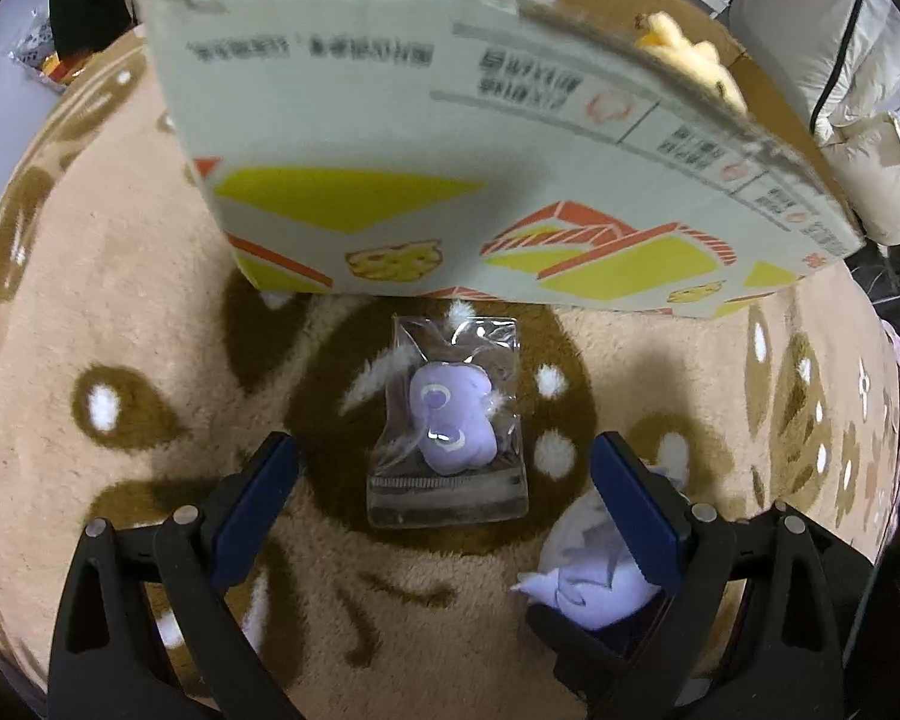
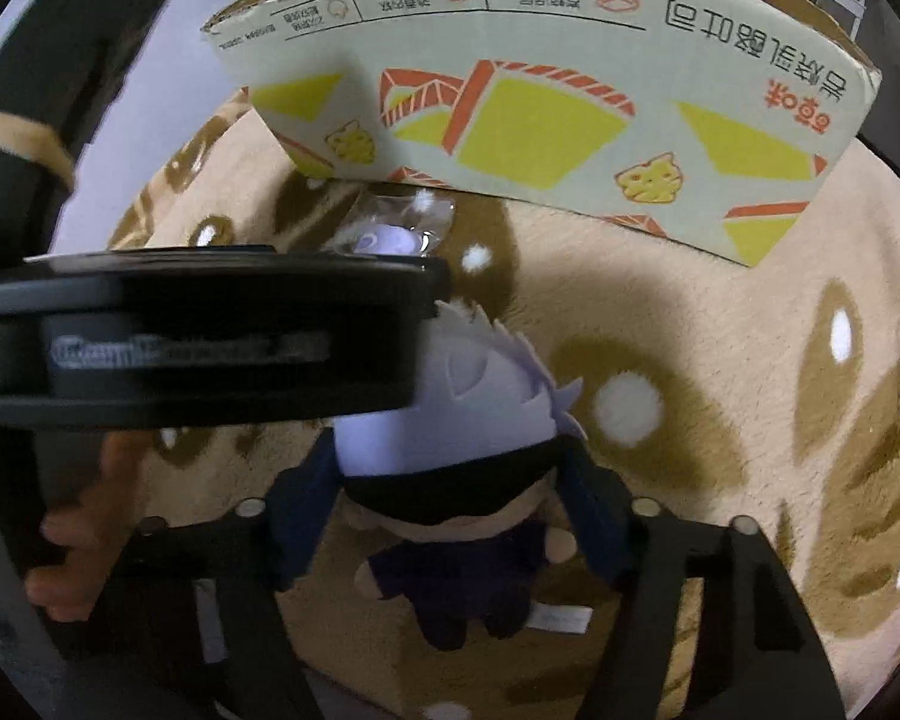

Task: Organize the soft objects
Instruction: 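Grasp the clear bag with purple toy with the left tool while the right tool grasps the white-haired doll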

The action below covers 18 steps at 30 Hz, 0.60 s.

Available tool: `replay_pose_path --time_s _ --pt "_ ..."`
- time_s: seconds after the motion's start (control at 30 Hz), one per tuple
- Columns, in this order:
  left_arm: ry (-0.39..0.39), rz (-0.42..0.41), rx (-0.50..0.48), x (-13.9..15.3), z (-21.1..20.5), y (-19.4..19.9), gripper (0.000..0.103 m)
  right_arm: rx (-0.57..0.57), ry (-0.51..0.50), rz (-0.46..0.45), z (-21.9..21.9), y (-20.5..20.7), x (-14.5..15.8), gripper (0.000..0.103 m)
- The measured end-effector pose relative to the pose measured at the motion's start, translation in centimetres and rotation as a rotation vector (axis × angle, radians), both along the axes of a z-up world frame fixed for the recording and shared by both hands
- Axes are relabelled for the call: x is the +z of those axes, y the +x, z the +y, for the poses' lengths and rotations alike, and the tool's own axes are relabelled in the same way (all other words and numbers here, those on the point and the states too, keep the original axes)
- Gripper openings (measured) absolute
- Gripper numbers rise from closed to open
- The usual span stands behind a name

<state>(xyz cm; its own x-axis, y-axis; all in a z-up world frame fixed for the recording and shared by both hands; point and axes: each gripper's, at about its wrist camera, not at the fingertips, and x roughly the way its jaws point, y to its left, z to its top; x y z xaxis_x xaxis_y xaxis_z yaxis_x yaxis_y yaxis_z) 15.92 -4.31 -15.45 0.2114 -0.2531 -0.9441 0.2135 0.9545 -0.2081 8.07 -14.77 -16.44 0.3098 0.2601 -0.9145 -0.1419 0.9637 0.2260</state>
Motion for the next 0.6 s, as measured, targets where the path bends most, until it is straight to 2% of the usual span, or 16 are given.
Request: replay_pose_path --time_s 0.13,0.27,0.33,0.4,0.53,0.6 --pt "0.019 -0.011 0.006 -0.4 -0.3 0.4 0.096 -0.038 -0.084 -0.051 -0.6 -0.1 0.8 0.071" --pt "0.052 -0.026 0.006 -0.9 -0.9 0.8 0.095 -0.101 -0.077 -0.032 -2.2 0.4 0.8 0.071" --pt "0.095 -0.036 0.001 -1.3 -1.4 0.9 0.092 -0.116 -0.066 -0.024 -2.7 0.5 0.6 0.071" --pt "0.124 -0.053 0.003 -1.4 -1.6 0.9 0.084 -0.114 -0.069 -0.026 -2.7 0.5 0.6 0.071" --pt "0.12 -0.062 0.026 -0.9 -0.7 0.9 0.07 -0.094 -0.099 -0.039 -2.4 0.5 0.7 0.071" --pt "0.115 -0.069 0.044 -0.7 -0.3 0.6 0.054 -0.094 -0.1 -0.041 -2.3 0.5 0.7 0.071"
